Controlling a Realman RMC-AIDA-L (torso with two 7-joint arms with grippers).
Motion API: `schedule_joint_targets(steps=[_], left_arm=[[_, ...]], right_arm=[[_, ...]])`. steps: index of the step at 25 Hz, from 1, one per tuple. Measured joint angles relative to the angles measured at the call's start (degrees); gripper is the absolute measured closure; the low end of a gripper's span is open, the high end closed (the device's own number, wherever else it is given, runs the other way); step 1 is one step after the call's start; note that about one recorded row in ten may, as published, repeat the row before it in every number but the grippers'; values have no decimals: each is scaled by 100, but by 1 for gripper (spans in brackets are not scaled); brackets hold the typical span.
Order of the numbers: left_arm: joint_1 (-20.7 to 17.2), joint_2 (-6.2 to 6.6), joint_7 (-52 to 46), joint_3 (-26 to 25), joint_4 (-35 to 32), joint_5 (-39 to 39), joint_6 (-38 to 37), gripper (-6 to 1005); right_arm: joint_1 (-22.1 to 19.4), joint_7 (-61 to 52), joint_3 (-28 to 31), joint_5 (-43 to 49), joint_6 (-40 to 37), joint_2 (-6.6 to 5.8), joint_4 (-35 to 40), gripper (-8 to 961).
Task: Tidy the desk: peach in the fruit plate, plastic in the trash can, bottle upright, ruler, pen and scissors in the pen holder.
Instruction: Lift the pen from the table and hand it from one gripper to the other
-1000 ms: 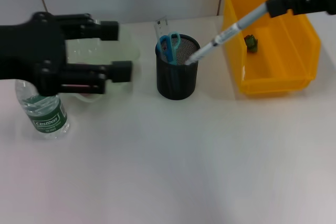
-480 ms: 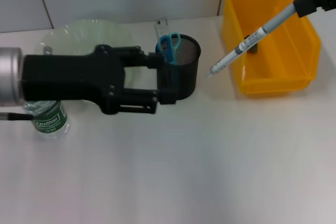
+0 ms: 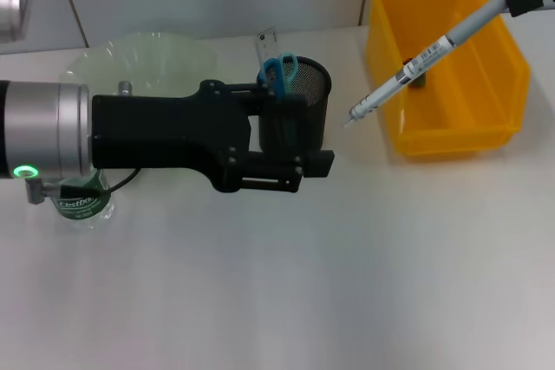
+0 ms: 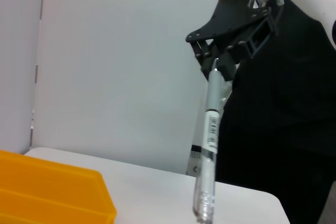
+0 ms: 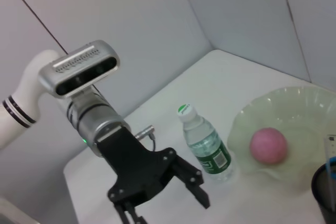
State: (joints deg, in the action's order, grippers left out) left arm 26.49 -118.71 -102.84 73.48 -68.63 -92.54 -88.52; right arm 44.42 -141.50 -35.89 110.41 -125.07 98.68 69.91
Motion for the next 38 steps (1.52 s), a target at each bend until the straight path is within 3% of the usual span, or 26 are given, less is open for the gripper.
schedule_joint_targets(steps=[9,18,38], left_arm=[[157,10,72,195,19,-33,140,213],[329,18,147,663,9,-66,530,213],[637,13,-108,806,3,-301,549,225]], right_arm=[[-60,1,-33,-135,-3,-32,-440,856],[-59,-25,-231,-59,13,30,-668,856],[-117,116,-375,-28,38,68,-787,855]])
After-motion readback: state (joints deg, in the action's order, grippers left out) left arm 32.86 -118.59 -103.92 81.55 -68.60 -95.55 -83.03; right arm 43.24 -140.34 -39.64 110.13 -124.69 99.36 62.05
